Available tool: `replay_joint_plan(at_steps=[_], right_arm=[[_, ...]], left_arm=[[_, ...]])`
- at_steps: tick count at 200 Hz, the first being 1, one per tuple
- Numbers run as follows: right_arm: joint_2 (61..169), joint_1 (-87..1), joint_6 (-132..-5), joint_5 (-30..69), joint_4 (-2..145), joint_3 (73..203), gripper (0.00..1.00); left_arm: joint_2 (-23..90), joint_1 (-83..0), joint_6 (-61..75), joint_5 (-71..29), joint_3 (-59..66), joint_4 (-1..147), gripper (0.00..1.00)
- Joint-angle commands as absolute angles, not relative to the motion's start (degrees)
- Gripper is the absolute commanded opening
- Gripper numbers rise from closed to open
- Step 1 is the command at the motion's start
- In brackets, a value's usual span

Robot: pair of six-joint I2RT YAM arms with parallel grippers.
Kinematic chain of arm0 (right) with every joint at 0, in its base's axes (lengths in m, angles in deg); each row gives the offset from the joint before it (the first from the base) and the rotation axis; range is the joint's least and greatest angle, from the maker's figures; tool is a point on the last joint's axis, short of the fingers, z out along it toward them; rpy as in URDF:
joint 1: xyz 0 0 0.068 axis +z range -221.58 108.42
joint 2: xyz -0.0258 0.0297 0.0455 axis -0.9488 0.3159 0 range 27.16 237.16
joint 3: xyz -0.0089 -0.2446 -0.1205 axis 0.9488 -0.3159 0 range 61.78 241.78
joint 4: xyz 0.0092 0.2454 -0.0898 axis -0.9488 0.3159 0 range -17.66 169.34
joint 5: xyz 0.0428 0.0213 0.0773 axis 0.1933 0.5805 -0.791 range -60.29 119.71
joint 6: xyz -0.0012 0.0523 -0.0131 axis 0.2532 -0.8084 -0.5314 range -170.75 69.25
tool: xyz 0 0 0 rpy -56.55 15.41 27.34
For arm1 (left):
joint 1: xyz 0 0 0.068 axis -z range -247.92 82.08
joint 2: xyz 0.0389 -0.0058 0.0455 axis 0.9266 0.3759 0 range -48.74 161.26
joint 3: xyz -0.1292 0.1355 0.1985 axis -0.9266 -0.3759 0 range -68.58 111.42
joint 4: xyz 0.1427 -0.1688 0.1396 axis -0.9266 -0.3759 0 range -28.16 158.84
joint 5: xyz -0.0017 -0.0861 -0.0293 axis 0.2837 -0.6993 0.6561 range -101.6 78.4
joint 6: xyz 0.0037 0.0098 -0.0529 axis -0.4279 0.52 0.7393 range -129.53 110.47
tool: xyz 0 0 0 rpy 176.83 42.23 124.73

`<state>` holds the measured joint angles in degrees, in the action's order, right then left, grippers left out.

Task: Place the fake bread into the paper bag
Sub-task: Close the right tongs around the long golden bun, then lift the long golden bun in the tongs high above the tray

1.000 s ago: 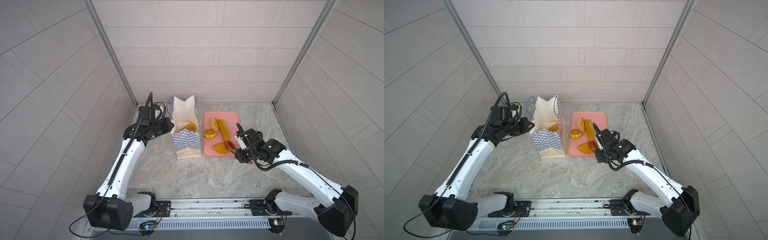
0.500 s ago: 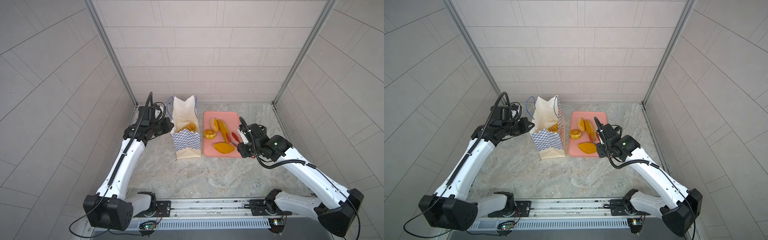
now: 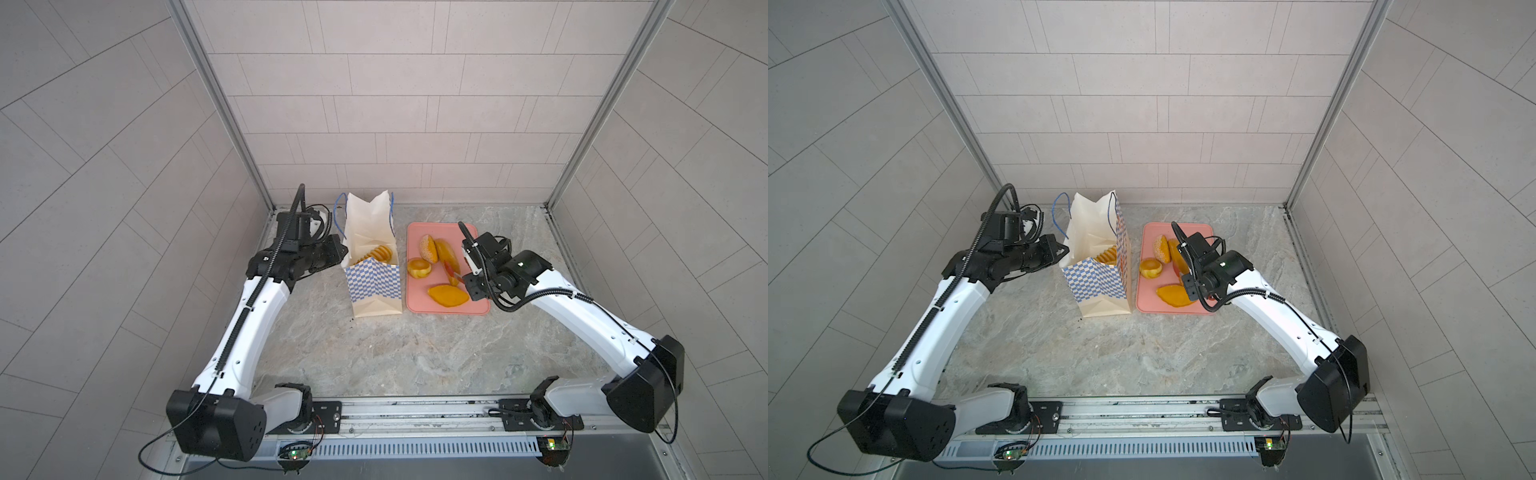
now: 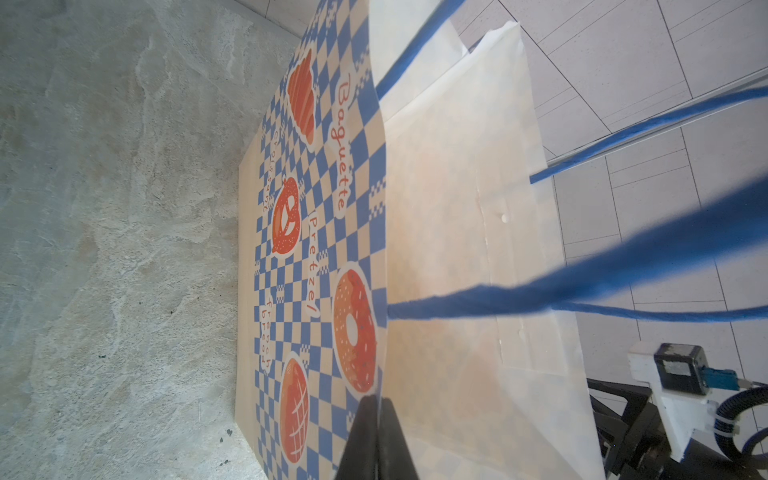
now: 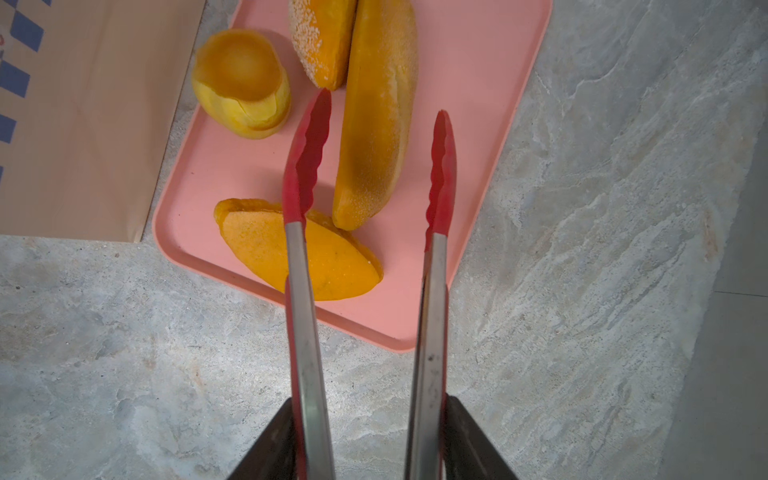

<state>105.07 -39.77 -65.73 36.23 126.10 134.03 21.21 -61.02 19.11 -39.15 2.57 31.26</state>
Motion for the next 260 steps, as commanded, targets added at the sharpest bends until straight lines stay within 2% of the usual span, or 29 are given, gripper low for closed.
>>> replay_joint_plan(at_steps=[1, 106, 214, 260], right_arm=[[106.55, -40.04, -64.59, 38.05, 124.58, 135.48, 0.54], [114.93, -41.14, -64.58, 38.06, 122.49, 136.05, 0.53], [113.59, -42.1, -64.56, 39.1, 123.09, 136.39, 0.37], [110.61, -43.02, -64.59, 39.91, 124.28, 136.23, 0.34]], left_arm=[[19.96, -60.79, 18.73, -39.06, 2.77, 31.69, 0.0], [20.24, -60.73, 18.46, -39.0, 2.72, 31.6, 0.0], [20.31, -60.75, 18.42, -38.93, 3.1, 31.4, 0.0], [20.38, -60.71, 18.54, -38.93, 3.33, 31.31, 0.0]])
